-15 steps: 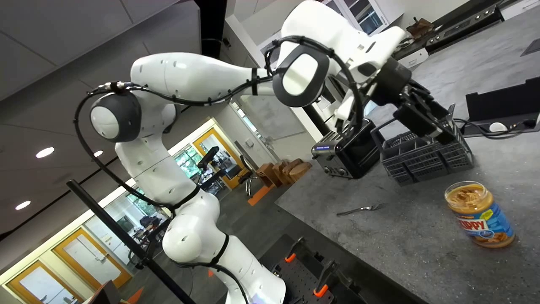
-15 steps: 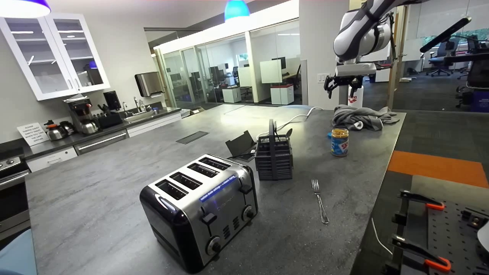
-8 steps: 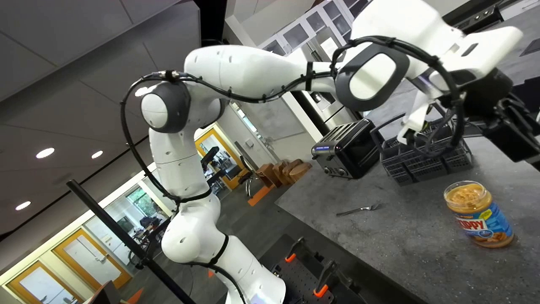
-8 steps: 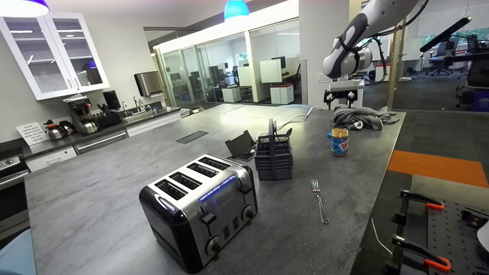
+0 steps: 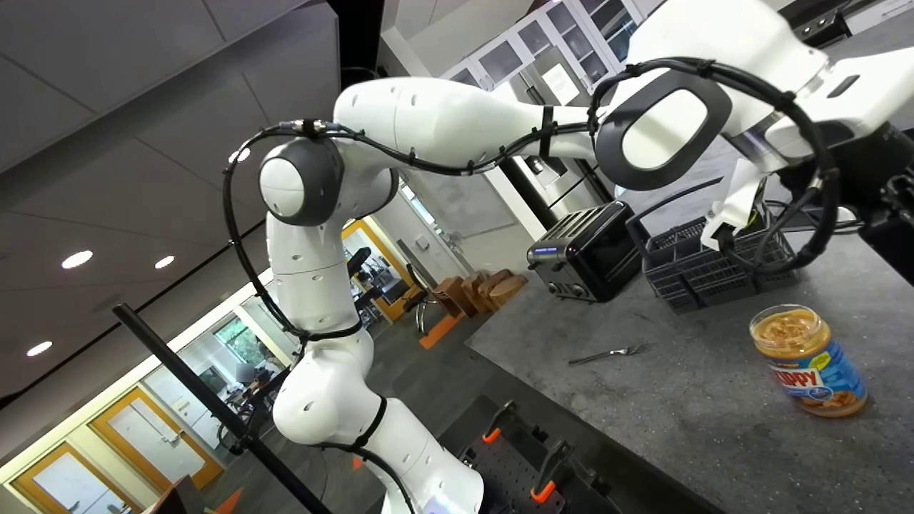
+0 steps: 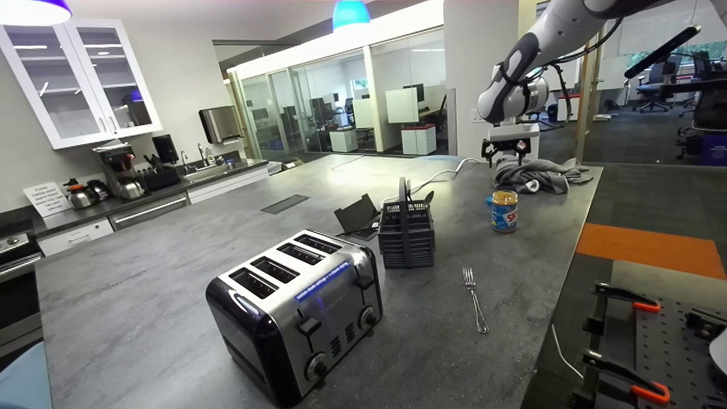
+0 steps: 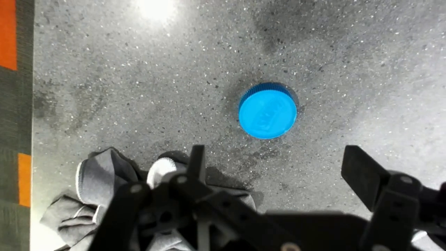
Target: Pick up the lid and close it on the jar
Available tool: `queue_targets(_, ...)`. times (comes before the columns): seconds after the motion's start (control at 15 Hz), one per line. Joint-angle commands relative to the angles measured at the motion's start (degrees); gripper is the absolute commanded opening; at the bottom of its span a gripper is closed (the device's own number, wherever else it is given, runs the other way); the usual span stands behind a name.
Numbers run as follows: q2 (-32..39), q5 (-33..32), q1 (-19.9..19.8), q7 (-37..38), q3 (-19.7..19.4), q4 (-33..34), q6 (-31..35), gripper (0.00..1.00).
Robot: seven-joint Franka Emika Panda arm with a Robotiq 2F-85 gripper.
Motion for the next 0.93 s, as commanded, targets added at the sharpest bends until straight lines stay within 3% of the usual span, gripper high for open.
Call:
queue_targets(0.0,3.18,0.97,1.72,5.65,-2.29,1.10,7.09,1.00)
queue_targets(0.2,8.28,2.11,1.45,8.72,-2.92,5.03,10.05,1.00)
queue_targets(0.47,14.66,2.88,0.79,10.67,-3.14,11.52,6.16,1.00)
queue_targets(0.87,20.99,3.67,-2.21,6.38,-0.63,20.72,0.17,1.00)
